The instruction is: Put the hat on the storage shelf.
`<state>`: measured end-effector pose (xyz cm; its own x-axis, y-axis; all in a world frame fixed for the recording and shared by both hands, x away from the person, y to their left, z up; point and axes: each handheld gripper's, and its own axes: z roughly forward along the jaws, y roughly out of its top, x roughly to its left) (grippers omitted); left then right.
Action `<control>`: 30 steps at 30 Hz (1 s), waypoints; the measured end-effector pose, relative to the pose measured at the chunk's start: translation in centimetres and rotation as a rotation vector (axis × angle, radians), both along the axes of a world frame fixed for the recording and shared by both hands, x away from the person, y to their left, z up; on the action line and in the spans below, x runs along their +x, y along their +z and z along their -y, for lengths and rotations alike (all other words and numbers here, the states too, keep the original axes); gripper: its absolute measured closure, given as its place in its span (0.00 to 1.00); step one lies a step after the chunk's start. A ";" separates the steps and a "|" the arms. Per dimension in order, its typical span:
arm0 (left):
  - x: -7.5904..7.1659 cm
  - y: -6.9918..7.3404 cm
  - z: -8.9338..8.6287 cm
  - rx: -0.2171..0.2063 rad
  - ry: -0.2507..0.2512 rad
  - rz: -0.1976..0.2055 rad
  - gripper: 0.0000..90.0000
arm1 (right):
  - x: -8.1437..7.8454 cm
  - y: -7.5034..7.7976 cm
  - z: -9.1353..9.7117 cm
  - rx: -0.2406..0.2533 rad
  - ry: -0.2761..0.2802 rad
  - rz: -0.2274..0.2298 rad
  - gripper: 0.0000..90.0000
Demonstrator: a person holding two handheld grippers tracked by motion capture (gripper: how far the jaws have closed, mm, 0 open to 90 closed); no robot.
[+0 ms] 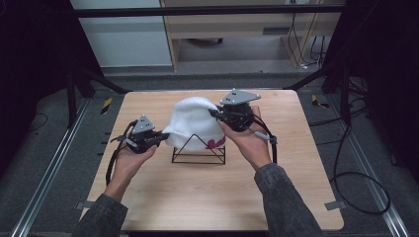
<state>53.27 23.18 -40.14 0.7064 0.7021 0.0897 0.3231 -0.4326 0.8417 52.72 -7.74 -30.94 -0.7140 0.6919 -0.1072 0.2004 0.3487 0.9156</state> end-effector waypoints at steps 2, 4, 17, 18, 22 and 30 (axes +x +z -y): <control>-0.1 -0.2 0.0 0.003 -0.004 -0.003 0.94 | -0.2 -0.1 0.0 -0.005 0.006 -0.002 0.92; -0.1 -0.5 0.1 0.006 -0.009 -0.010 0.94 | -0.3 -0.4 0.0 -0.008 0.010 -0.008 0.92; -0.2 -2.2 0.0 0.025 -0.025 -0.041 0.94 | -0.9 -2.7 0.5 -0.014 0.024 -0.062 0.91; -0.3 -2.3 0.0 0.025 -0.028 -0.041 0.94 | -0.9 -2.9 0.5 -0.016 0.024 -0.072 0.91; -0.6 -2.7 -0.2 0.033 -0.034 -0.044 0.93 | -1.1 -3.5 0.6 -0.029 0.024 -0.093 0.91; -0.9 -3.5 -0.4 0.042 -0.035 -0.067 0.93 | -1.6 -4.2 0.6 -0.058 0.004 -0.132 0.90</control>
